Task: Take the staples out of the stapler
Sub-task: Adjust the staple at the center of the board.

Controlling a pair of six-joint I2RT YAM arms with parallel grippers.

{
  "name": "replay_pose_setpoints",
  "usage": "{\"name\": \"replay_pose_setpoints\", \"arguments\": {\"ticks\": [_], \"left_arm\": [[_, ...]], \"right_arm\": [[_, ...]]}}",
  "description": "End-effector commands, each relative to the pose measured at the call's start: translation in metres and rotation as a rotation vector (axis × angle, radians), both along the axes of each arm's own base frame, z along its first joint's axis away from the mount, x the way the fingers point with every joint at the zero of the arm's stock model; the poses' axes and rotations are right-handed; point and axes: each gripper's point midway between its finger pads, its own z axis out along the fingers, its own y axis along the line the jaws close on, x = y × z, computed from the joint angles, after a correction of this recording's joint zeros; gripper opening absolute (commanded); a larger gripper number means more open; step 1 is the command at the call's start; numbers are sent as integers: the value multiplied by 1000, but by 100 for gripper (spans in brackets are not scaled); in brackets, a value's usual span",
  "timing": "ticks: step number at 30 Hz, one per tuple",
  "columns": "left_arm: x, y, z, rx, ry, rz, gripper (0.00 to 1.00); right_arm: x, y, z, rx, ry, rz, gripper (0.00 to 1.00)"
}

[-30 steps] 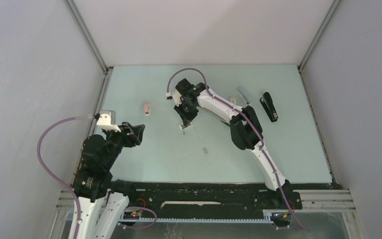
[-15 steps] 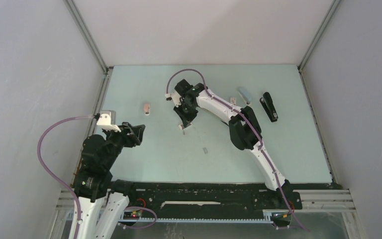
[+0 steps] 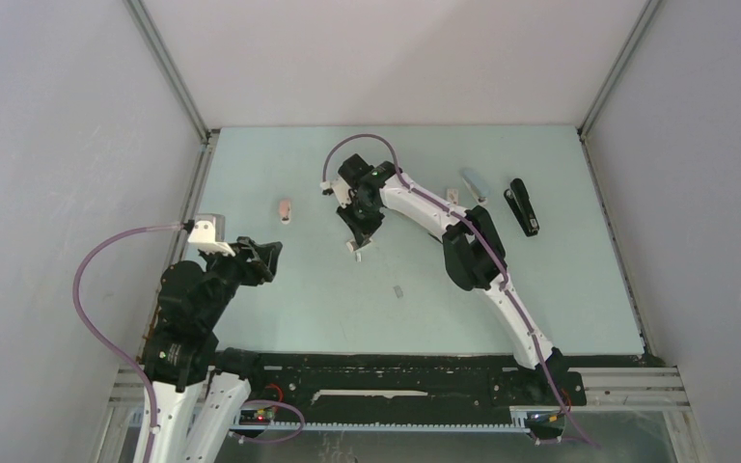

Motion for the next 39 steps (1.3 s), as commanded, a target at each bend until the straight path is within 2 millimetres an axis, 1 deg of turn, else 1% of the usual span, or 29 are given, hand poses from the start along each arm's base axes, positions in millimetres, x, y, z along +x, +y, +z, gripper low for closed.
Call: {"name": "replay_pose_setpoints", "arguments": {"ticks": [1, 21, 27, 39], "left_arm": [[3, 1, 1, 12, -29, -3, 66], [4, 1, 2, 12, -31, -3, 66], [4, 1, 1, 11, -29, -3, 66], [4, 1, 1, 10, -31, -2, 66]], "right_arm": [[3, 9, 6, 14, -18, -6, 23], [5, 11, 9, 25, -22, -13, 32], [5, 13, 12, 35, -21, -13, 29], [14, 15, 12, 38, -49, -29, 24]]}}
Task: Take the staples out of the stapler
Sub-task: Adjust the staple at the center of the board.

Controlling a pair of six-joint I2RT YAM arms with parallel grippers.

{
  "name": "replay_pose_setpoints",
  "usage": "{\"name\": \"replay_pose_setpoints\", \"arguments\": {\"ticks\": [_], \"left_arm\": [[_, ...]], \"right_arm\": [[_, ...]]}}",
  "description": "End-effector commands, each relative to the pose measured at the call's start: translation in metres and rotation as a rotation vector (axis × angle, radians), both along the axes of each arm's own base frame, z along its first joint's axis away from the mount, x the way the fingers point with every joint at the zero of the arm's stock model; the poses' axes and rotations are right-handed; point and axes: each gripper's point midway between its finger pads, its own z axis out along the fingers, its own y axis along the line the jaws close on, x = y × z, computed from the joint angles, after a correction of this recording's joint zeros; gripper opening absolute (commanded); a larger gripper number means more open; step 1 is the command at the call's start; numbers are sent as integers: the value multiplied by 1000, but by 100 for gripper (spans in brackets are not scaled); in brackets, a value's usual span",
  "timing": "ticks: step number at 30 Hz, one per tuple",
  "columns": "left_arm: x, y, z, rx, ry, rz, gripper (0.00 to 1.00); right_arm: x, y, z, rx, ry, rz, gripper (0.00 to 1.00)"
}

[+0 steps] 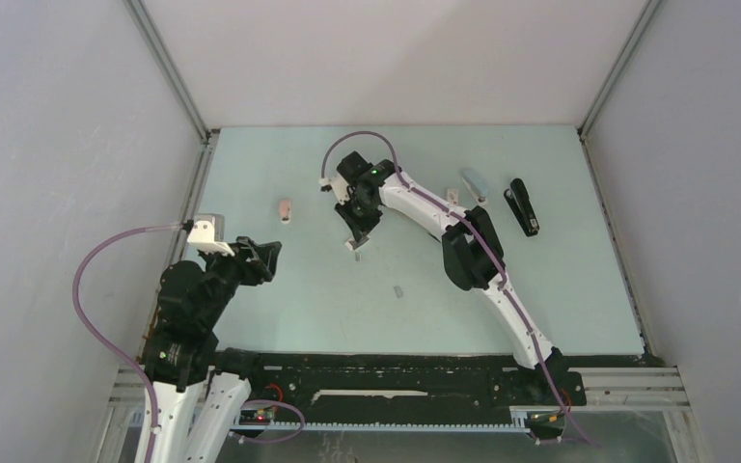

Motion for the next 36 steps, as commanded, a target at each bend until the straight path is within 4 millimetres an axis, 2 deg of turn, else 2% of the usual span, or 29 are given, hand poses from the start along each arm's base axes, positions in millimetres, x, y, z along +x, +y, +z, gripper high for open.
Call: {"name": "replay_pose_setpoints", "arguments": {"ticks": [1, 7, 14, 25, 27, 29, 33, 36], "left_arm": [[3, 0, 1, 12, -31, -8, 66], [3, 0, 1, 11, -30, -8, 66], [3, 0, 1, 11, -31, -8, 66], [3, 0, 1, 11, -31, -5, 66], [4, 1, 1, 12, -31, -2, 66], [3, 2, 2, 13, -35, 0, 66], [3, 2, 3, 14, -41, -2, 66], [3, 0, 5, 13, -52, -14, 67]], "right_arm": [[8, 11, 9, 28, -34, -21, 23], [7, 13, 8, 33, -29, -19, 23], [6, 16, 8, 33, -35, -6, 27], [7, 21, 13, 43, -56, 3, 29], [8, 22, 22, 55, -66, 13, 29], [8, 22, 40, 77, -88, 30, 28], [-1, 16, 86, 143, -121, 91, 27], [-18, 7, 123, 189, -156, 157, 27]]}}
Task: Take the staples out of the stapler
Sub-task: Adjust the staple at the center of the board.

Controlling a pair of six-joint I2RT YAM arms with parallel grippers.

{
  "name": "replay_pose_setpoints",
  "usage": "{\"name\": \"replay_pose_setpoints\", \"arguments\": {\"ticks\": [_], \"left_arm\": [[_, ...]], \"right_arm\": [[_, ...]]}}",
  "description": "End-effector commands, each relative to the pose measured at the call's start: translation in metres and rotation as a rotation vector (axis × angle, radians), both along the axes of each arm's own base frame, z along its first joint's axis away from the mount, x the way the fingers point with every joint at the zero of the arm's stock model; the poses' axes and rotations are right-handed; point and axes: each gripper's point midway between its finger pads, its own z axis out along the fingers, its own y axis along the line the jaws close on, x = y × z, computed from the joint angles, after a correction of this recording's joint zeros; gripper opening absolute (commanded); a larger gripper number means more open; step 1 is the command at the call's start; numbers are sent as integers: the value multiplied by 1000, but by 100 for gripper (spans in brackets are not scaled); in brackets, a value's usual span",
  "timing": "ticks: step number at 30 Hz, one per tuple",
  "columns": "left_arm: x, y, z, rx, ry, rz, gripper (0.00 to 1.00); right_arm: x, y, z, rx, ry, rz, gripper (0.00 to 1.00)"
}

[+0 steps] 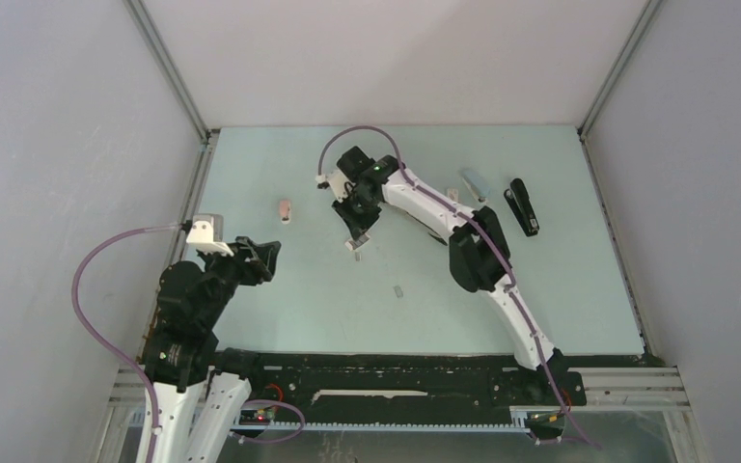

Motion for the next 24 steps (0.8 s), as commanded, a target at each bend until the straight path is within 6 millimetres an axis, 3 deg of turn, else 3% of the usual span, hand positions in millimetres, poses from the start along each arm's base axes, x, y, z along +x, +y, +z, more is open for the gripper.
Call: {"name": "replay_pose_setpoints", "arguments": {"ticks": [1, 8, 12, 16, 20, 24], "left_arm": [[2, -3, 5, 13, -53, -28, 69], [0, -10, 9, -57, -71, -46, 99], [6, -33, 1, -225, -40, -124, 100], [14, -52, -26, -367, 50, -177, 100], [17, -62, -45, -447, 89, -199, 100], [17, -71, -62, -452, 107, -184, 99]], "right_arm": [[-20, -6, 113, 155, -143, 130, 28], [-64, -52, 135, 184, -238, 225, 36], [-75, -74, 148, 261, -276, 223, 42], [-78, -100, 163, 389, -263, 175, 47], [-81, -131, 180, 526, -264, 132, 50], [-83, -146, 184, 575, -282, 115, 52]]}}
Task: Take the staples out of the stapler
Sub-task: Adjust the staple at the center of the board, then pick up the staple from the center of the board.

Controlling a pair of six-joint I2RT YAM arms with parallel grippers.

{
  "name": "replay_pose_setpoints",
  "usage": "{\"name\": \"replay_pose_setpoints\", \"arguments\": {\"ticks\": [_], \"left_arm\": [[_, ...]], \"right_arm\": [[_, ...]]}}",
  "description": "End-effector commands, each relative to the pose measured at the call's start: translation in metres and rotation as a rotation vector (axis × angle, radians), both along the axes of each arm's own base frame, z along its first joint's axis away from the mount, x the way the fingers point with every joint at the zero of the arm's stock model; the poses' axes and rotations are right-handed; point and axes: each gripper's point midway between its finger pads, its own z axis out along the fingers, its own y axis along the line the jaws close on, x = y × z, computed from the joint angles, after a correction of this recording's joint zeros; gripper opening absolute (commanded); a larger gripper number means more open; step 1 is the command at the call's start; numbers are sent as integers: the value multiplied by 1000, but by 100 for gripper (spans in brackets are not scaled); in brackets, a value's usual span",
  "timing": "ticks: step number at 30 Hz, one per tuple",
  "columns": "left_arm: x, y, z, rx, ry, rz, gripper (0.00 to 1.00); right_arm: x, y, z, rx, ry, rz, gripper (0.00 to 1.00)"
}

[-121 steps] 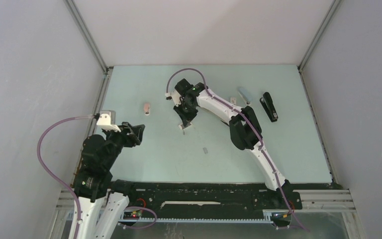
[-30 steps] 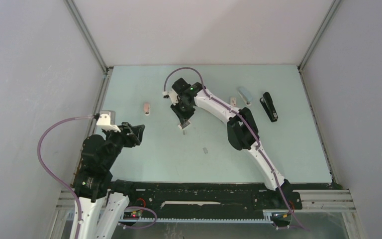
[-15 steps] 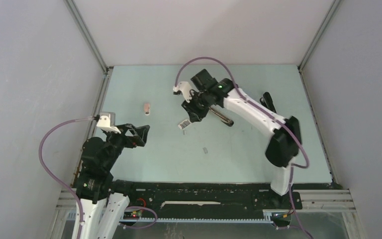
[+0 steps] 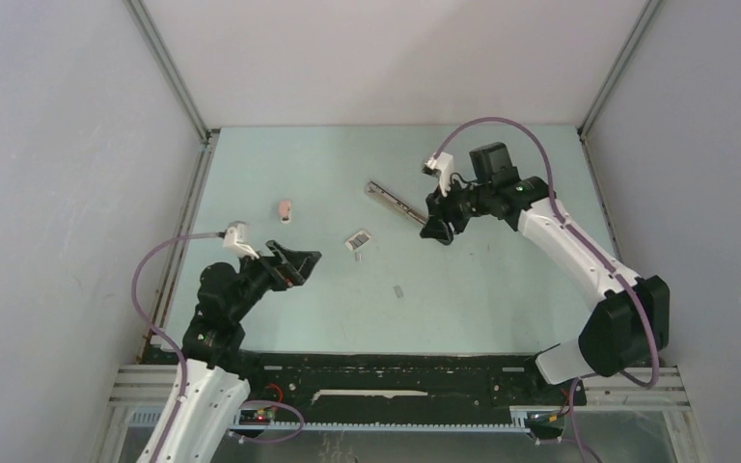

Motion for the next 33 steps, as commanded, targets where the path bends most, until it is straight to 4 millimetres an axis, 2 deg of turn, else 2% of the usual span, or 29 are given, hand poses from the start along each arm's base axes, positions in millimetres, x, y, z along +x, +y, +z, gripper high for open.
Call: {"name": "replay_pose_setpoints", "arguments": {"ticks": [1, 5, 9, 15, 20, 24, 31, 33], "left_arm": [[2, -19, 9, -78, -55, -18, 99], [1, -36, -9, -54, -24, -34, 98], [5, -49, -16, -28, -21, -23, 95], [15, -63, -28, 27, 33, 5, 81], [29, -71, -51, 133, 122, 43, 75], [44, -69, -68, 264, 202, 95, 67], [68, -88, -85, 405, 257, 78, 66], [74, -95, -95, 445, 285, 66, 65]], "right_arm": [[-8, 7, 40, 167, -92, 70, 52], [-11, 2, 44, 203, -76, 73, 53], [-12, 0, 47, 216, -73, 71, 52], [-12, 1, 46, 229, -63, 73, 52], [-11, 1, 42, 224, -50, 73, 53], [-10, 2, 39, 222, -41, 74, 52], [-9, 3, 33, 225, -16, 82, 52], [-9, 4, 31, 224, -10, 84, 52]]}}
